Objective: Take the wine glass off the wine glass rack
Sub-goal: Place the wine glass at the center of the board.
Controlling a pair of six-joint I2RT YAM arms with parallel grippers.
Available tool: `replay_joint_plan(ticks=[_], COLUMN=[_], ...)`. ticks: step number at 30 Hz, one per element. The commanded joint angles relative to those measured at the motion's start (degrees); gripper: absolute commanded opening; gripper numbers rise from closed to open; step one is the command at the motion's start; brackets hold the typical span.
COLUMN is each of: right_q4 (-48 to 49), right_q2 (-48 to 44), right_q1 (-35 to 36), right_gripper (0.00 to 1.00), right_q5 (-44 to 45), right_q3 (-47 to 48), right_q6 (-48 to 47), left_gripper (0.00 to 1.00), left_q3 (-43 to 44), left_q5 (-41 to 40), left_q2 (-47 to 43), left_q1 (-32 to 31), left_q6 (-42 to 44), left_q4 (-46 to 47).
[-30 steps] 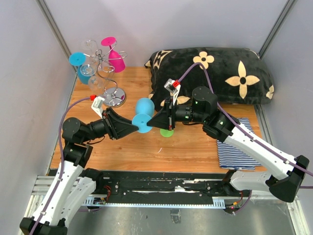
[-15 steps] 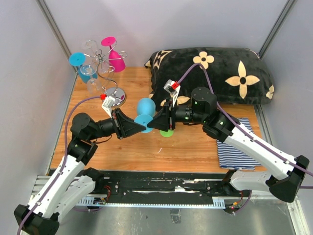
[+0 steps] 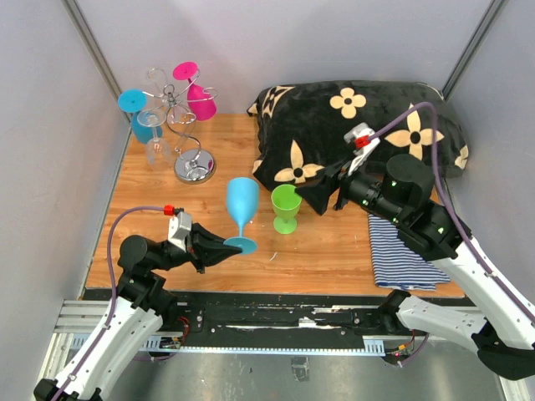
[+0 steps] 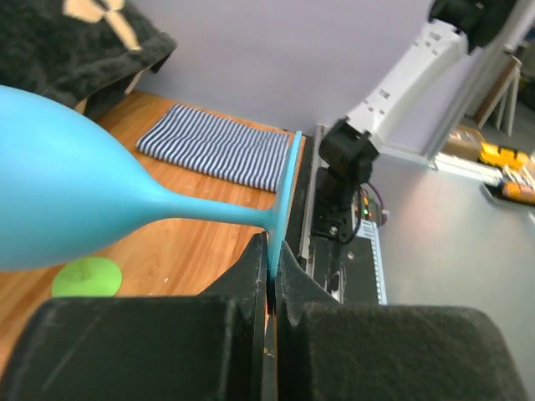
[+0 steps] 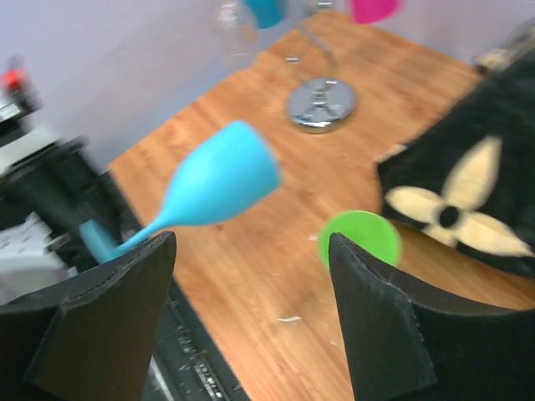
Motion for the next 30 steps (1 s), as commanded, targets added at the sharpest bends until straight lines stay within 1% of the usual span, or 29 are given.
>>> replay_joint_plan(ticks=[1, 2, 3, 4, 6, 8, 12, 15, 18, 22, 25, 30], right_q4=[-8.5, -8.7, -8.3, -7.8, -6.2, -3.5, 4.6, 8.5, 8.6, 9.7, 9.9, 4.8], right_q2=[1.0, 1.9, 2.7, 3.3, 4.1, 4.9, 7.4, 8.8, 10.4, 13.1, 16.7, 24.3], right_q1=[-13.9, -17.8, -20.4, -21.7, -22.1, -22.1, -22.0, -22.0, -21.8, -20.6, -19.4, -17.7], right_gripper=[0.76, 0.77, 0.77, 0.77, 0.77, 0.77, 0.78, 0.78, 0.79, 0.79, 0.79, 0.77], right_q5=[-11.4, -19.7, -25.6, -29.4, -33.3, -36.1, -43.9, -45.6, -45.9, -46.0, -48.5, -49.2], right_q3=[3.1, 3.2, 3.0, 2.6, 1.6, -0.1, -2.7, -3.8, -3.3, -1.8, 0.7, 8.7], right_q6=[6.5, 9.2, 11.2, 12.6, 13.7, 16.2, 23.7, 26.2, 26.2, 26.4, 25.4, 23.9], left_gripper=[0.01, 0.0, 0.01, 0.01, 0.01, 0.01, 0.01, 0.0, 0.01, 0.01, 0.01, 0.0], left_q3=[-2.8, -2.4, -2.1, -1.9, -2.5, -3.7, -4.0, -4.6, -5.1, -4.9, -4.5, -3.9], left_q5=[10.7, 12.2, 13.4, 14.7, 15.5, 15.8, 15.3, 14.5, 13.8, 14.1, 14.5, 15.0], left_q2=[-1.9, -1.1, -0.3, 0.6, 2.1, 3.2, 4.0, 4.1, 4.1, 4.5, 5.1, 5.5], left_q1=[-0.3, -0.3, -0.3, -0.3, -0.3, -0.3, -0.4, -0.5, -0.7, -0.9, -1.0, -1.1], left_q6=[2.6, 1.9, 0.7, -1.1, -4.6, -9.0, -12.7, -15.1, -16.5, -16.1, -16.2, -15.5], left_q4=[17.8, 17.9, 18.2, 19.0, 22.6, 29.2, 30.9, 32.8, 33.9, 33.1, 33.4, 33.9])
